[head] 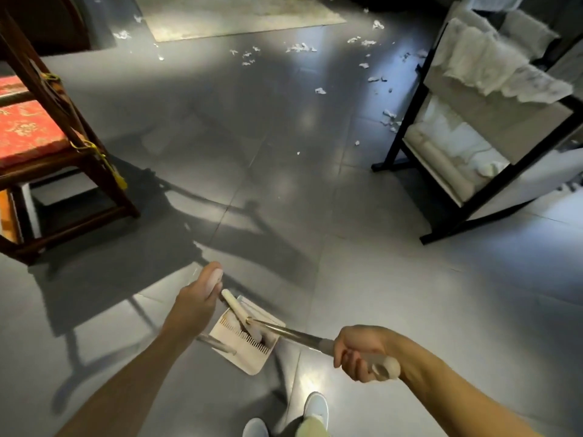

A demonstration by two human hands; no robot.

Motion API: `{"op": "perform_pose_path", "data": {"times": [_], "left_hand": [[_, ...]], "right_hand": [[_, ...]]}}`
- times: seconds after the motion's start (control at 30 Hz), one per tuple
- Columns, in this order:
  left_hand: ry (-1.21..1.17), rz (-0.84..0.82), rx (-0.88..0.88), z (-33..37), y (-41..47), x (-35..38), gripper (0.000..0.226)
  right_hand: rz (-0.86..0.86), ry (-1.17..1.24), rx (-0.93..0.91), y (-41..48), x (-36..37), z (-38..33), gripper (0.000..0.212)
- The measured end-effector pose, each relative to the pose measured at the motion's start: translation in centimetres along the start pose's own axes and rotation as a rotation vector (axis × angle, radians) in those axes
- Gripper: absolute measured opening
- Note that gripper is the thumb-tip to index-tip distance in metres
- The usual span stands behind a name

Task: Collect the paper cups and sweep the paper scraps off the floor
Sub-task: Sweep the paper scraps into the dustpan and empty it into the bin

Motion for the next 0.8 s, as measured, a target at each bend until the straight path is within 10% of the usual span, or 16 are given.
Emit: {"op": "perform_pose_path", "data": {"times": [0.8], "left_hand": [[-0.021, 0.297, 0.143, 14.5, 27.7, 2.0, 0.026]], "right_hand": [[0.316, 0.073, -0.517, -5.3, -24.2, -22.3, 0.032]]}}
Point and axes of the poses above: each hand's wrist, its own y-axis towards the middle knuckle, its own x-axis out of the palm, z = x × y, the point moved 1 cm from there along y, towards the middle knuckle, and after that the axes turned 11 degrees about -y, right-handed, at the moved point
